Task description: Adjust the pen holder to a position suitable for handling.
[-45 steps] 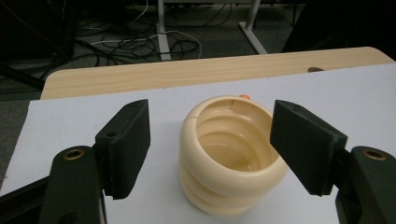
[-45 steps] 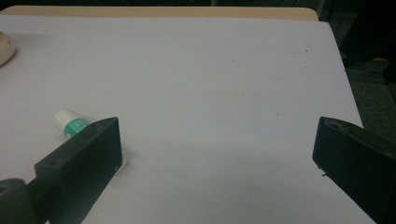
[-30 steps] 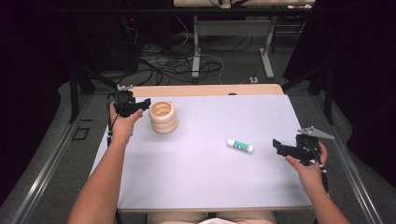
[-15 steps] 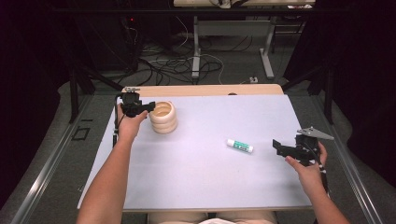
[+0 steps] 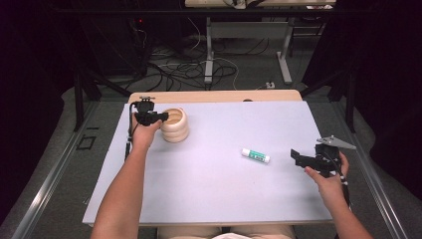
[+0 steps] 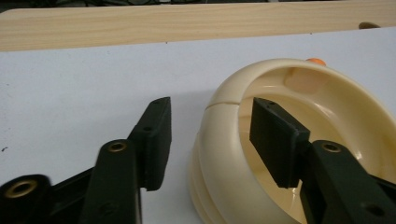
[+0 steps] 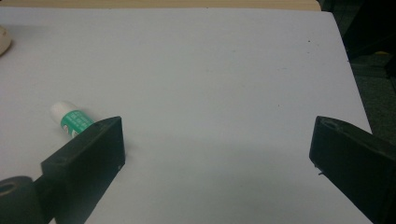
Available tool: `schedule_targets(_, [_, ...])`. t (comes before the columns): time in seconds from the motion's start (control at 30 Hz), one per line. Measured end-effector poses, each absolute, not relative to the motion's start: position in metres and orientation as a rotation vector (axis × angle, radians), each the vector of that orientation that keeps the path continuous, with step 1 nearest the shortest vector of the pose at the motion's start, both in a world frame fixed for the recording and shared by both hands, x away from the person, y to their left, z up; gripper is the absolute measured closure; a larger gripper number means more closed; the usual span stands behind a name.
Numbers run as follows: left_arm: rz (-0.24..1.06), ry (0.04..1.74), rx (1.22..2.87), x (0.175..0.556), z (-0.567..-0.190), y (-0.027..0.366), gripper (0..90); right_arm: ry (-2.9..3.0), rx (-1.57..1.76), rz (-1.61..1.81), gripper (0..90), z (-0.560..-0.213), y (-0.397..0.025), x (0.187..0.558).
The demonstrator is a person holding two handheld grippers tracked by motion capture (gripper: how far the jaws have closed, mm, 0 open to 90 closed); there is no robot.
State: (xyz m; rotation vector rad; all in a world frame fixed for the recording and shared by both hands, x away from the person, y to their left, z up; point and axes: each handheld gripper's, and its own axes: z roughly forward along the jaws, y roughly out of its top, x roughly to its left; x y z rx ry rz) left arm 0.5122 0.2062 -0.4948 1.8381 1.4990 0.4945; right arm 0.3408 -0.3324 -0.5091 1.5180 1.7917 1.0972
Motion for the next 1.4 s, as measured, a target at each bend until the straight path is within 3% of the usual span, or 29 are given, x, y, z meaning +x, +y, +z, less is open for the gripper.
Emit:
schedule_targets(0.57, [0.489, 1.554, 1.853, 0.511, -0.496, 0.200, 71.3, 1.786, 1.515, 1.103, 3.5, -0.510, -0.332, 0.341])
schedule_targets(1.4, [0.570, 1.660, 1.838, 0.508, -0.493, 0.191, 75.2, 1.799, 1.518, 1.107, 3.8, -0.509, -0.332, 0.340])
